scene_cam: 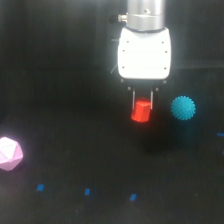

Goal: Pick up the red object from the table

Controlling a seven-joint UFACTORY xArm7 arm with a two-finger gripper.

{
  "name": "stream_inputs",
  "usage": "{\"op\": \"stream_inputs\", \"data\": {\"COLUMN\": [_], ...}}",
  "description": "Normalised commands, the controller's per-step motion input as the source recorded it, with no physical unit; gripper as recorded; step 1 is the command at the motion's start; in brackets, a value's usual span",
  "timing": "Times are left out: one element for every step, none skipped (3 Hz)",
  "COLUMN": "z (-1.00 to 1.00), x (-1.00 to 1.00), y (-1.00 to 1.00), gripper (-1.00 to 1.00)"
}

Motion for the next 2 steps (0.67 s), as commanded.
{"op": "stream_inputs", "data": {"z": [-0.06, 0.67], "x": [0.18, -0.53], "y": [0.44, -0.35], "gripper": [-1.0, -1.0]}}
